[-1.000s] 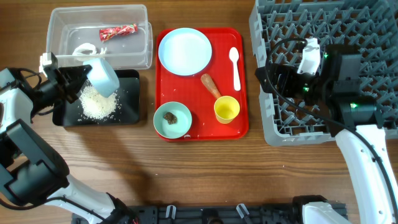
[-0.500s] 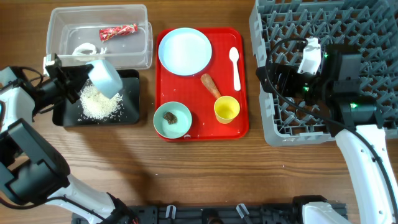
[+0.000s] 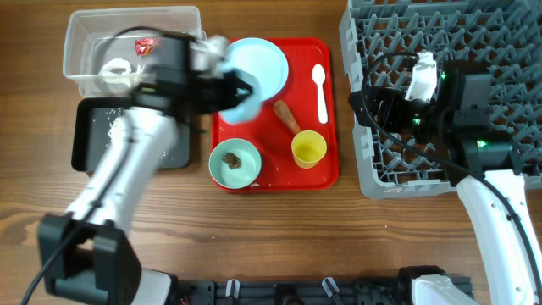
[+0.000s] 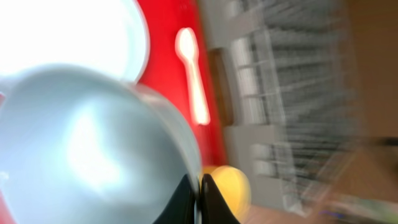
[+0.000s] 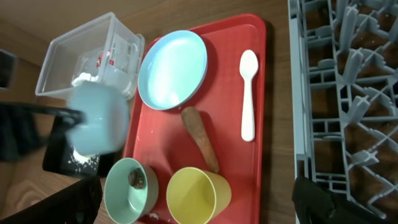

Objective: Sort waste into correct bins and load items into the dishwasher rack
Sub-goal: 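Set the emptied bowl back on the red tray, left gripper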

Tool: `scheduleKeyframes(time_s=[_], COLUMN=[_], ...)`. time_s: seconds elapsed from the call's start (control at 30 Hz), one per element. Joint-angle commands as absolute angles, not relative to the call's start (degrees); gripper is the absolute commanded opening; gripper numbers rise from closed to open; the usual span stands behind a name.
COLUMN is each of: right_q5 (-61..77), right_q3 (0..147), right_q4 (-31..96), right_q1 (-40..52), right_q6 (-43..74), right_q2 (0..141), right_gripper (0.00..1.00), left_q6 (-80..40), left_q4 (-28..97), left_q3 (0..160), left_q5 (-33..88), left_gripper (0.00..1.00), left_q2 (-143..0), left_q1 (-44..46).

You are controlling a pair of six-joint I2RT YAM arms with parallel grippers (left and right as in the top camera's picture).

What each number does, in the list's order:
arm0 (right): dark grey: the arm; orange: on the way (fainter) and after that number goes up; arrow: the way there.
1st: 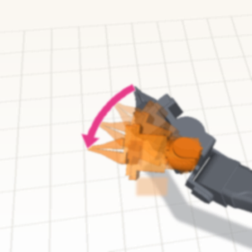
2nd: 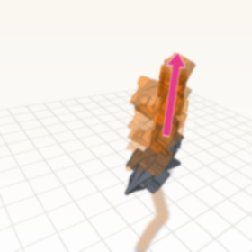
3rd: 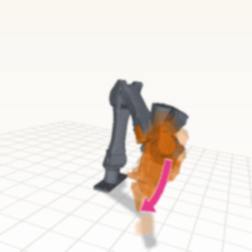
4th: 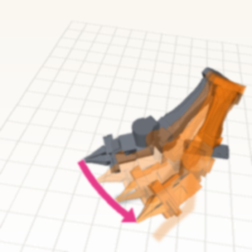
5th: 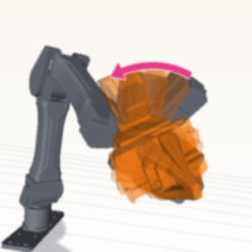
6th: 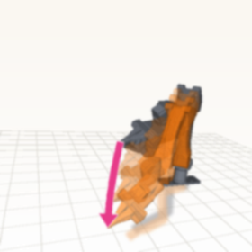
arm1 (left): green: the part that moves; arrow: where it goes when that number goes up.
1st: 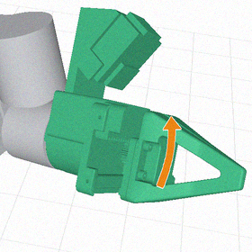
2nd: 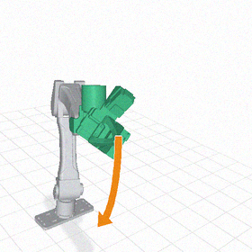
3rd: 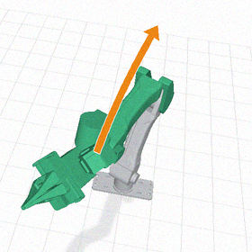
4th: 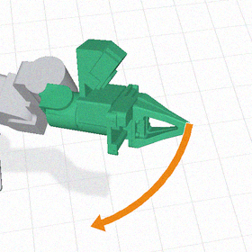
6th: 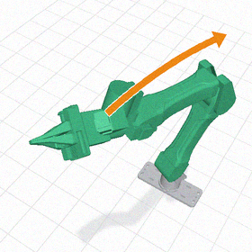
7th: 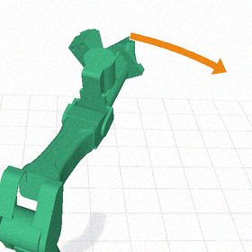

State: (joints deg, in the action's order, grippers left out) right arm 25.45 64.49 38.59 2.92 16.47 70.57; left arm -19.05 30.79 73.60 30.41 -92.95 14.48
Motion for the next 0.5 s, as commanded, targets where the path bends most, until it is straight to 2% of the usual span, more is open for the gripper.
scheduleKeyframes(time_s=[0.0, 0.13, 0.23, 0.27, 0.37, 0.47], right_q5=[24.9, 24.9, 24.9, 24.9, 24.9, 24.9], right_q3=[65.1, 65.1, 65.1, 65.1, 65.1, 65.1], right_q4=[38.7, 38.7, 38.7, 38.7, 38.6, 38.7], right_q1=[3.2, 3.2, 3.2, 3.2, 3.2, 3.2], right_q6=[16.7, 16.7, 16.7, 16.7, 16.7, 16.7], right_q2=[71.0, 71.0, 71.0, 71.0, 71.0, 71.0], right_gripper=[0.99, 0.99, 0.99, 0.99, 0.99, 0.99], left_q6=[-11.4, -9.0, -9.2, -9.3, -9.7, -17.6], left_q4=[29.1, 28.6, 28.9, 29.5, 30.2, 39.0], left_q3=[73.6, 73.6, 73.6, 73.6, 73.7, 77.6], left_q5=[-3.3, -11.1, -11.7, -11.7, -13.3, -13.1], left_gripper=[0.04, 0.04, 0.04, 0.07, 0.43, 0.63], left_q2=[-97.2, -105.4, -108.7, -108.8, -107.8, -101.9], left_q1=[29.5, 38.5, 39.5, 39.5, 39.5, 39.5])
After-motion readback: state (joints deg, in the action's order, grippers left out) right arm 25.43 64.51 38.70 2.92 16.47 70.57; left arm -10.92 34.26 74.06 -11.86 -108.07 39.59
